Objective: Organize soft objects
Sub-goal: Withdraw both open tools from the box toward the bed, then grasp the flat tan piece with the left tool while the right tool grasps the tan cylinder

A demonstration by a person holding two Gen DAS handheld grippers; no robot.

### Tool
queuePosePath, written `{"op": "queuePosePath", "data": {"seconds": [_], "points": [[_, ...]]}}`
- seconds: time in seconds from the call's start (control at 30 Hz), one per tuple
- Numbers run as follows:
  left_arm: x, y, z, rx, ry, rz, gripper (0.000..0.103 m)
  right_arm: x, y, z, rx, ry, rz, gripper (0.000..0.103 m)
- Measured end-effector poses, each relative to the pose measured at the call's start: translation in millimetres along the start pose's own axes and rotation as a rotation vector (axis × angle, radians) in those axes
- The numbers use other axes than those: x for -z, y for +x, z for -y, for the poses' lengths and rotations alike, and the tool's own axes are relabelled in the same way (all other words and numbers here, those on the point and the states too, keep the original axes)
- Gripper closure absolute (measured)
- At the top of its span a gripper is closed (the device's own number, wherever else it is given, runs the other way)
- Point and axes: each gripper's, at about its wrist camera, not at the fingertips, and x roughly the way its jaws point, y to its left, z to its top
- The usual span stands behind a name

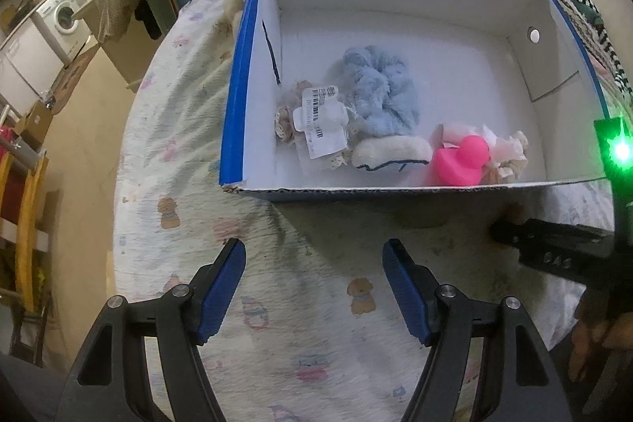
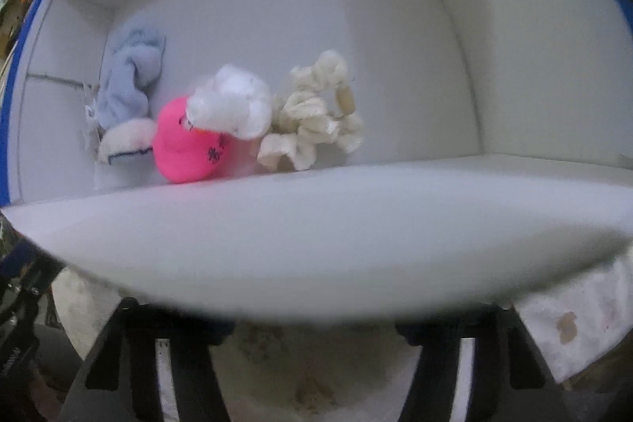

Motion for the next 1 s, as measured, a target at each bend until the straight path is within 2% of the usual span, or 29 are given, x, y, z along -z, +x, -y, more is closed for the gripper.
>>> {"op": "queuePosePath", "data": {"seconds": [0.03,0.07,0.1,0.17,0.37,0.6,0.73,0.87,1.0], "points": [[-1,1,0,0.005,-0.007,-0.004,0.034,0,0,-2,0.001,-0.009,0.005,0.047],[-2,2,-1,0.007,-0.01,-0.006,0.034,0,0,-4,0.001,-0.018,0.007,0.06],[-3,3,-1,0.008,-0.014,-0.008,0.034,1,1,-5,-0.003,-0.026,0.006,0.068],[-4,6,0,0.009,-0.024,-0.014,0.034,4,2,-9,-0.029,-0.046,-0.007,0.095],[-8,11,7,0.026,-0.031,-0.021,0.034,12,-16,-20,-0.122,-0.066,0.029,0.097],[-6,20,13,0.061,-0.033,-0.018,0.034,25,-50,-1,-0.225,-0.002,0.074,0.097],[-6,29,22,0.075,-0.019,-0.053,0.034,30,-63,17,-0.236,0.018,0.088,0.097],[-9,36,38,0.089,0.021,-0.044,0.034,29,-66,21,-0.235,0.021,0.093,0.097],[-16,50,53,0.142,0.053,-0.054,0.034,27,-58,17,-0.233,0.02,0.091,0.097]]}}
